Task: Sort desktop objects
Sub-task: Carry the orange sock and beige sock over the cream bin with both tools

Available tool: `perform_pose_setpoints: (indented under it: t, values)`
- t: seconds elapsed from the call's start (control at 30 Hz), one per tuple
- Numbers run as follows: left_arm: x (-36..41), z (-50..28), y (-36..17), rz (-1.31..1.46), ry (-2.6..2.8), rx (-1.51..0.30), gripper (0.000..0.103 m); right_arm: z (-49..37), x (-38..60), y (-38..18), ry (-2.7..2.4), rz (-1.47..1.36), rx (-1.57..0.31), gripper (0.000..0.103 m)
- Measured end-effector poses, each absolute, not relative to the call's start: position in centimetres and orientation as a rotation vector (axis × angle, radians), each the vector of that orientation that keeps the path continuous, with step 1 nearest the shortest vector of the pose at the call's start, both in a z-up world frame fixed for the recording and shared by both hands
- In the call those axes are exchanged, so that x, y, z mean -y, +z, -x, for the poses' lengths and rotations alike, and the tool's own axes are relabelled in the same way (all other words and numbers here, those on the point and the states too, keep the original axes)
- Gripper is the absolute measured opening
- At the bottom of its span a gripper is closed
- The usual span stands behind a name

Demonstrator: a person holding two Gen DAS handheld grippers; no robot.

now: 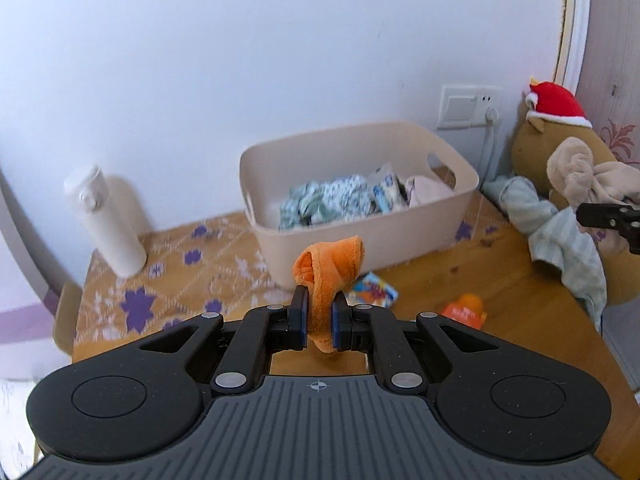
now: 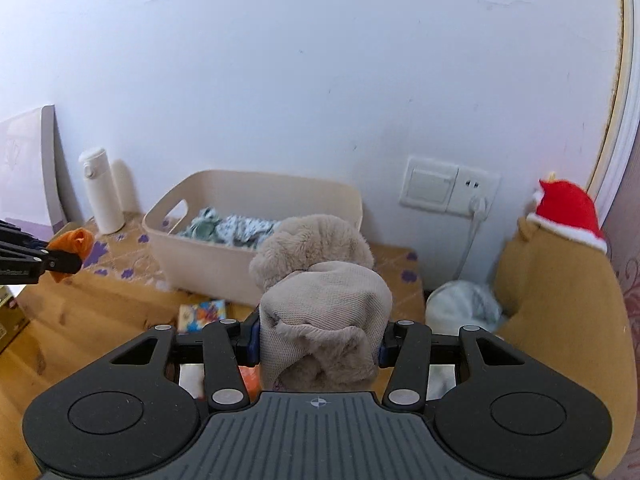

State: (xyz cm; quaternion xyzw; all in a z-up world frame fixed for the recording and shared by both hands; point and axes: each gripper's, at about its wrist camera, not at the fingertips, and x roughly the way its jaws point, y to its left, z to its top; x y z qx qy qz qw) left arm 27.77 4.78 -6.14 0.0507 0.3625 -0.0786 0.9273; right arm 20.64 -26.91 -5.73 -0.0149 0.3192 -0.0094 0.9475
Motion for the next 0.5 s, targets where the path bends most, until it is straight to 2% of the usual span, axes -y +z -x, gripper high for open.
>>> perform_pose_setpoints:
  t: [0.5]
  values:
    - [-1.8, -36.1, -3.6, -0.178, -0.184, -0.628, 0.01, -28.4, 30.5, -2.5, -0.013, 0.092, -0.573, 0.046]
